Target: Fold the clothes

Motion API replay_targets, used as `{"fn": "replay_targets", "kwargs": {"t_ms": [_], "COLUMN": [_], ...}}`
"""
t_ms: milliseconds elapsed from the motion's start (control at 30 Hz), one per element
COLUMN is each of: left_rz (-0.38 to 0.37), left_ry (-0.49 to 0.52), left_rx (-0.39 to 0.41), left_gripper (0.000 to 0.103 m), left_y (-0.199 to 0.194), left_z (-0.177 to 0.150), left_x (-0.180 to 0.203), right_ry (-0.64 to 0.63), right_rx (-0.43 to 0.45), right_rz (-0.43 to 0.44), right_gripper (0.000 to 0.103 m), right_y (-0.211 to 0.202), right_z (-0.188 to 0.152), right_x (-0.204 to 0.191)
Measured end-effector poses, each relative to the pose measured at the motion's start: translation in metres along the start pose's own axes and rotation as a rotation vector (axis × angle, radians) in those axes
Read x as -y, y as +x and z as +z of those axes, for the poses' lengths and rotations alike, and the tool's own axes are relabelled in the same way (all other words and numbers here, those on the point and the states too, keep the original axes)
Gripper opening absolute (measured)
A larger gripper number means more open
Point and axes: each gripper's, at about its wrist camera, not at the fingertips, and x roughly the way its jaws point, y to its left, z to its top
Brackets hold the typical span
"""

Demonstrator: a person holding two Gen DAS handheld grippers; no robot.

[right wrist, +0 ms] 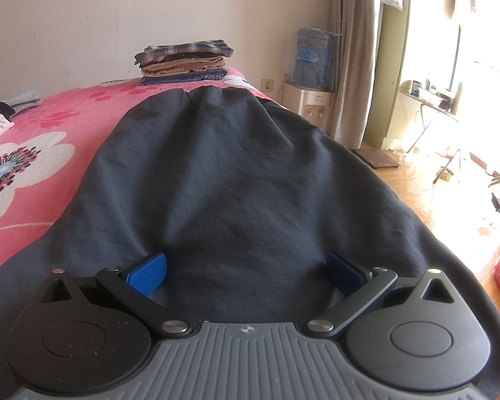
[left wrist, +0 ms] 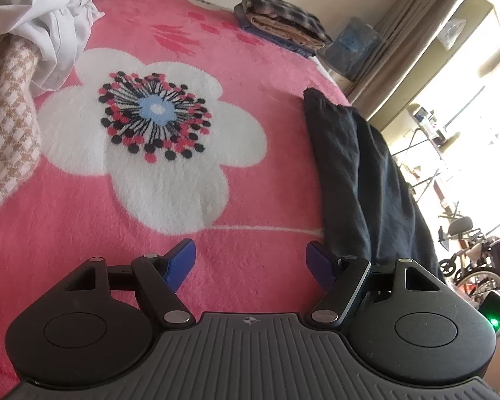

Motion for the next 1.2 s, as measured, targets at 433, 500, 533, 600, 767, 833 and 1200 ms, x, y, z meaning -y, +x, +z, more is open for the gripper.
{"fn": "replay_targets", "kwargs": {"t_ms": [433, 500, 533, 600, 767, 833, 1200], "left_rz": [-0.09, -0.099, -0.105, -0.117, -0.149, -0.162, -0.195], "left_ry": [-0.016, -0.001, 0.002, 0.009, 0.019, 0.024, 0.001], "left_rx": [0.013, 0.009, 0.009, 0.006, -0.016, -0.027, -0.093], "left_gripper": [0.074, 0.074, 0.074, 0.074, 0.074, 0.074, 0.074], "left_y": [0.005, 0.004, 0.003, 0.003, 0.007, 0.01, 0.017], "left_z": [0.002, 0.001, 0.001, 0.001, 0.0, 0.0, -0.003], "left_x": [0.001, 0.004, 0.005, 0.006, 0.007, 0.008, 0.004], "right_ry": [0.0, -0.001, 0.0, 0.0, 0.0, 0.001, 0.006], "right_rx": [0.0, 0.001, 0.0, 0.0, 0.001, 0.005, -0.027], "right_rz": [0.0, 0.0, 0.0, 0.0, 0.0, 0.001, 0.018], "right_gripper": [0.103, 0.103, 0.103, 0.103, 0.103, 0.103, 0.103], "right_y": [0.0, 0.0, 0.0, 0.0, 0.0, 0.0, 0.001], "right_z": [0.0, 0.0, 0.0, 0.0, 0.0, 0.0, 0.005], "right_x": [0.0, 0.0, 0.0, 0.0, 0.001, 0.001, 0.003]}}
